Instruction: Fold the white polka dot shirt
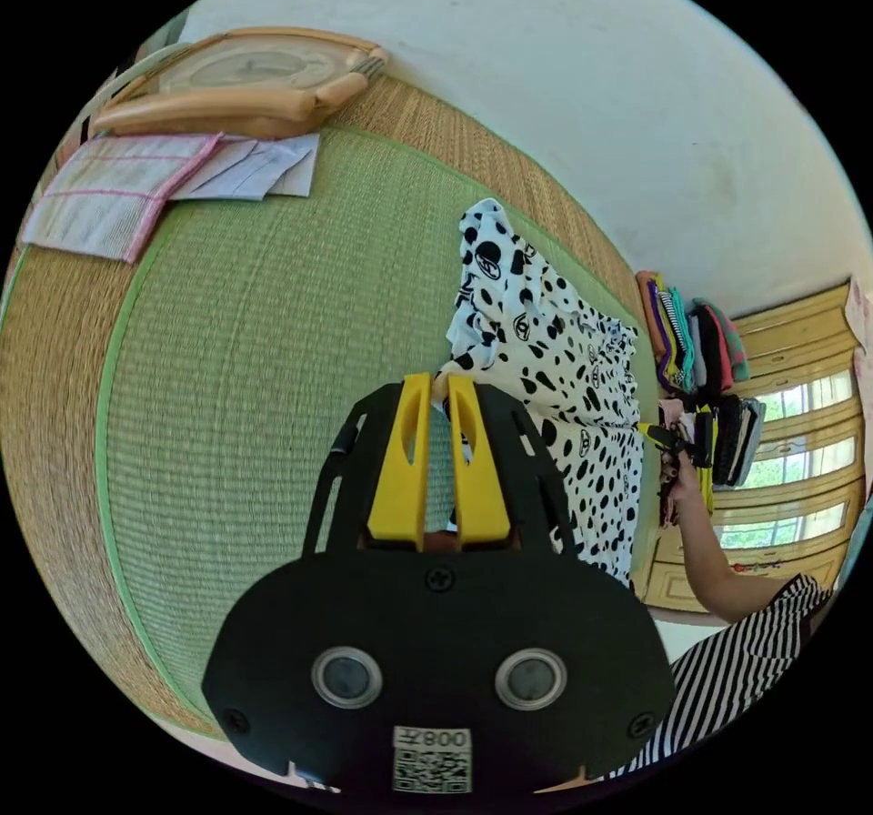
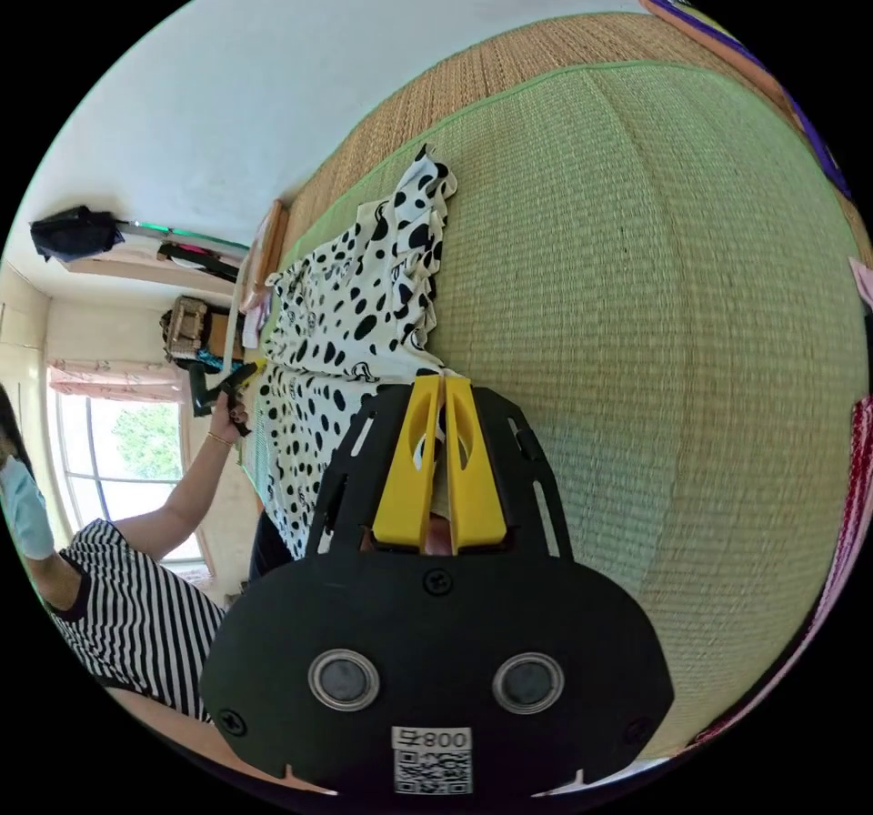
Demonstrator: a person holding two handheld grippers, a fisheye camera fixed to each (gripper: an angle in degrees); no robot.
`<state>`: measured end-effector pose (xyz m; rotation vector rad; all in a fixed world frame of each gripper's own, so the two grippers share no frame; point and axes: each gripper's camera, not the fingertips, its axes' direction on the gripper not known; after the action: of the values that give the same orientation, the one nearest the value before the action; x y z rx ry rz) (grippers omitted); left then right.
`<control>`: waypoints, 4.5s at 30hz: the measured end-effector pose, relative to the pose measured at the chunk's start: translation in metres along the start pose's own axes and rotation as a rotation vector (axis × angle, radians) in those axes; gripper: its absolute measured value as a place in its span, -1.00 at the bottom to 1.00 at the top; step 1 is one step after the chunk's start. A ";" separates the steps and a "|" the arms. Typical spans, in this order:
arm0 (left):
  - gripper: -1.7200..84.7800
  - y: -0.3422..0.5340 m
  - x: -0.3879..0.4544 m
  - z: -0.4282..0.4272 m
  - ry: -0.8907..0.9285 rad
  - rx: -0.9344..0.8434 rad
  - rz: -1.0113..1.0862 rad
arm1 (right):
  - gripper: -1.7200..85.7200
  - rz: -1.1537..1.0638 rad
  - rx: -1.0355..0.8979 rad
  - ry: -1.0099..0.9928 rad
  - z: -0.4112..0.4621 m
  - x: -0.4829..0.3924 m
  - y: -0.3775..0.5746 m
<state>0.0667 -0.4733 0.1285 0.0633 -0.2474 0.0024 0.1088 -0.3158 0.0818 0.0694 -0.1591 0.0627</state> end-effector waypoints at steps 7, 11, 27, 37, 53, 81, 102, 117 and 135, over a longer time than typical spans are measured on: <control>-0.79 0.096 -0.006 -0.026 0.037 -0.005 0.002 | -0.81 0.032 0.029 -0.005 -0.032 -0.002 0.076; -0.78 0.161 -0.004 -0.021 0.023 -0.092 0.008 | -0.80 0.033 -0.045 0.059 -0.023 -0.019 0.143; -0.94 0.255 0.000 -0.001 -0.099 -0.155 0.065 | -0.80 0.124 -0.112 0.102 -0.016 -0.022 0.265; -0.95 0.330 -0.126 -0.020 0.107 0.007 -0.283 | -0.79 0.119 -0.093 0.135 -0.025 -0.030 0.288; -0.96 0.394 -0.172 0.007 0.328 0.027 -0.359 | -0.94 0.062 -0.206 0.258 -0.022 -0.052 0.295; -0.91 0.439 -0.106 0.027 0.043 -0.254 -0.141 | -0.79 0.167 -0.135 0.189 -0.088 -0.026 0.355; -0.93 0.422 -0.152 0.001 0.251 -0.261 -0.334 | -0.94 -0.006 -0.319 0.411 -0.061 -0.111 0.352; -0.86 0.345 -0.113 -0.050 0.105 -0.199 -0.235 | -0.96 0.165 -0.181 0.303 -0.131 -0.098 0.345; -0.94 0.156 -0.038 -0.024 0.072 -0.128 -0.050 | -0.96 -0.186 -0.168 0.412 -0.051 -0.200 0.202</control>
<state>0.0337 -0.3157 0.1059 -0.0577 -0.1737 -0.0611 -0.0941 -0.1226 0.0120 -0.0967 0.2540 -0.1220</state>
